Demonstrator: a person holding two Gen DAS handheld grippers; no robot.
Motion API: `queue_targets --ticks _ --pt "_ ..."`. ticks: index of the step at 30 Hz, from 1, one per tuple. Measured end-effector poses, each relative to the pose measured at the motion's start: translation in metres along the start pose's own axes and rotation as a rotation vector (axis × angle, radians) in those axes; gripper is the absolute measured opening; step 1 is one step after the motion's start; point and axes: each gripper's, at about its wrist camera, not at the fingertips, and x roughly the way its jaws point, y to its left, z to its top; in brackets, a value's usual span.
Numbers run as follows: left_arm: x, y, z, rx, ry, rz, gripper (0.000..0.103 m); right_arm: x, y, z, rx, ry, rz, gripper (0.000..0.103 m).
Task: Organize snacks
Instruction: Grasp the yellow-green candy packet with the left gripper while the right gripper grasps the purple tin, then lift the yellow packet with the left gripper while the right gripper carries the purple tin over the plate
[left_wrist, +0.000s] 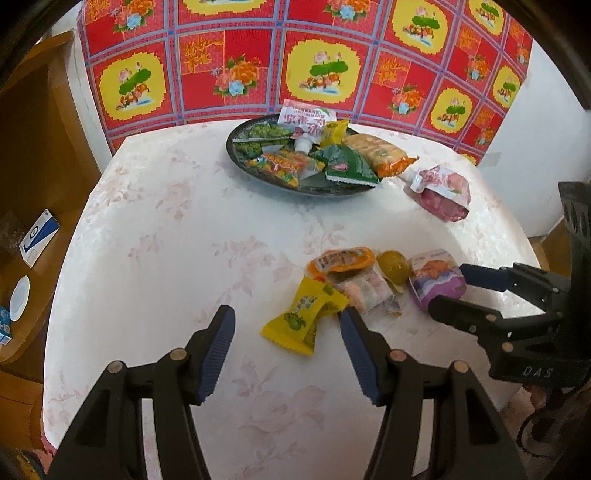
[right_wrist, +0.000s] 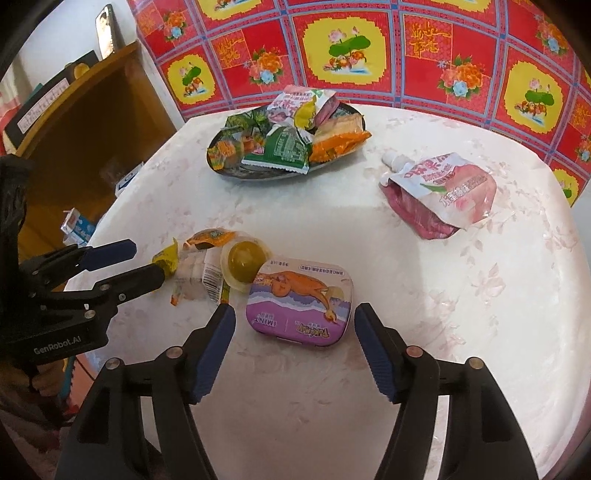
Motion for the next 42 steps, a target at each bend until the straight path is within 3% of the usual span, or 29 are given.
queue_targets --ticks 19,21,25,42 --pt "0.018 -0.01 -0.001 0.059 -0.014 0.056 0.062 0.005 0.007 0.0 -0.019 -0.022 -0.054 0.069" --pt "0.018 -0.012 -0.002 0.068 -0.022 0.057 0.059 0.006 0.007 0.0 -0.022 -0.028 -0.059 0.069" --pt "0.017 -0.013 -0.001 0.073 -0.038 0.048 0.03 0.006 0.007 0.0 -0.02 -0.044 -0.072 0.064" --pt "0.009 -0.011 0.003 0.051 -0.062 0.018 0.026 0.001 0.003 0.001 0.001 -0.07 -0.037 0.064"
